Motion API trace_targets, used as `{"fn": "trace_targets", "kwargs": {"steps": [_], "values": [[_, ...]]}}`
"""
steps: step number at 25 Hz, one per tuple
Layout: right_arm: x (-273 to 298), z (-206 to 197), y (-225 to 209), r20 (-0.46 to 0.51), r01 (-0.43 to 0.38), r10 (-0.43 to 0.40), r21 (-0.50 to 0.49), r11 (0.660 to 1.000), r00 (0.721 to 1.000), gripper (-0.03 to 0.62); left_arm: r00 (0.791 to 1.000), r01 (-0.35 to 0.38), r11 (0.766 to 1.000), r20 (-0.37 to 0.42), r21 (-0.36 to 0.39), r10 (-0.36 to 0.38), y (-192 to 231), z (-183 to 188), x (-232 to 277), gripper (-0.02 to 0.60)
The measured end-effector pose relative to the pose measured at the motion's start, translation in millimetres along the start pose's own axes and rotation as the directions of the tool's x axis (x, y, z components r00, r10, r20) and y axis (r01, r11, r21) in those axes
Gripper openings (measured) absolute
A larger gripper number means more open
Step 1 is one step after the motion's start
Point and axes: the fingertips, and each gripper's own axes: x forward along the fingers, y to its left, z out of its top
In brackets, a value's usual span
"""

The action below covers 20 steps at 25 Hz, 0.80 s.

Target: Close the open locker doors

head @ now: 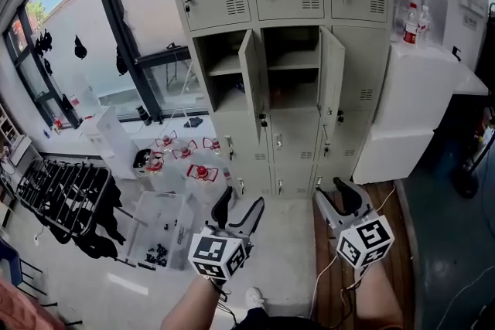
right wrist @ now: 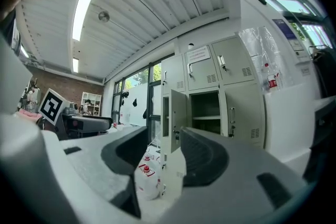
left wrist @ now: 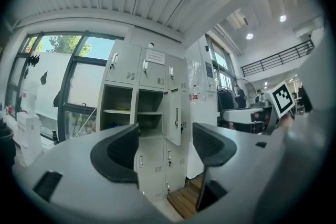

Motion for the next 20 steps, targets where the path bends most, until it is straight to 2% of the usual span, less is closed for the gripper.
{"fn": "trace_targets", "kwargs": {"steps": [4,13,20], "values": [[39,2,4,0.0,0.017,-0.017,-0.004,1.0,1.0,0.198,1.0,0.022,1.0,0.006,-0.003,-0.022,35,2,20,0.324],[113,6,20,0.011,0.075,-0.074,-0.009,0.997,0.997,0.202,0.997,0.076,0.997,0.002,-0.015,-0.076,106,-1,49,0.324],[148,9,31,0.011,0.11,-0.11,-0.011,0.994,0.994,0.202,0.992,0.128,0.992,0.0,-0.011,-0.128,136,-1,63,0.325]]}}
